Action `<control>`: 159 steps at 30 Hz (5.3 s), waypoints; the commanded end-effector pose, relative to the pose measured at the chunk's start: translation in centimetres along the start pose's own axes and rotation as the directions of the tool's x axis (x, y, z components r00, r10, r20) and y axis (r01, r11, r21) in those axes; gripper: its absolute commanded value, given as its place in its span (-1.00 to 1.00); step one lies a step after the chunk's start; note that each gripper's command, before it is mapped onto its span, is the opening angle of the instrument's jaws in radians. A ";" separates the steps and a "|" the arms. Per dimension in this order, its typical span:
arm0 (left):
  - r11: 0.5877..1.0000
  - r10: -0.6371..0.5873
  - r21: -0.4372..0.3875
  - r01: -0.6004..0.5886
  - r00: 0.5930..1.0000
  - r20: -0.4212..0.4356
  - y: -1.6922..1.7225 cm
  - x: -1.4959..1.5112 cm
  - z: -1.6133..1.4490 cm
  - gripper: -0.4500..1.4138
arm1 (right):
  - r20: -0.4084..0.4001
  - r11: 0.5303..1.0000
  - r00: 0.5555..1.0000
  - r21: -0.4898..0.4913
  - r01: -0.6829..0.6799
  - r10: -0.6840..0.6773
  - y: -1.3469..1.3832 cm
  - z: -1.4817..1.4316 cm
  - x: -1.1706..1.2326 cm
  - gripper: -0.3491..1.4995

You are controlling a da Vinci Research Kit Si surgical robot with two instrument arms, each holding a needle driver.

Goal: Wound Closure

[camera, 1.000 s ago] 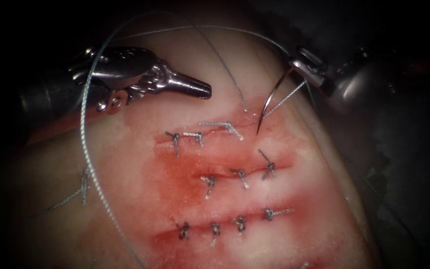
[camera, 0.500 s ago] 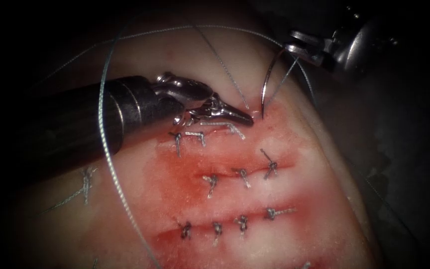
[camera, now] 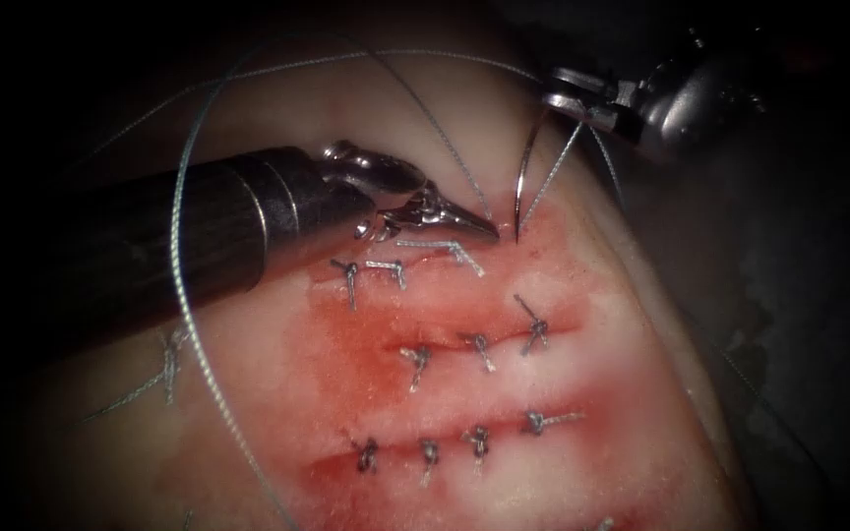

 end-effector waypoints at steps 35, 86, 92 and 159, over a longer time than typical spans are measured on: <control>0.964 0.181 -0.168 -0.205 0.972 -0.150 0.37 -0.13 0.22 -1.00 | 0.035 0.963 0.979 -0.179 0.202 -0.199 -0.12 0.37 -0.08 -1.00; 0.948 0.174 0.314 -0.059 0.920 -0.352 0.36 -0.39 0.43 -1.00 | -0.009 0.924 0.963 -0.282 0.257 -0.270 0.02 0.36 0.21 -1.00; 0.948 0.181 0.313 -0.068 0.919 -0.351 0.39 -0.38 0.37 -1.00 | -0.009 0.927 0.963 -0.273 0.258 -0.271 0.00 0.44 0.26 -1.00; 0.942 0.190 0.329 -0.068 0.915 -0.356 0.26 -0.35 0.24 -1.00 | 0.012 0.920 0.989 -0.366 0.140 -0.146 0.07 0.57 0.38 -1.00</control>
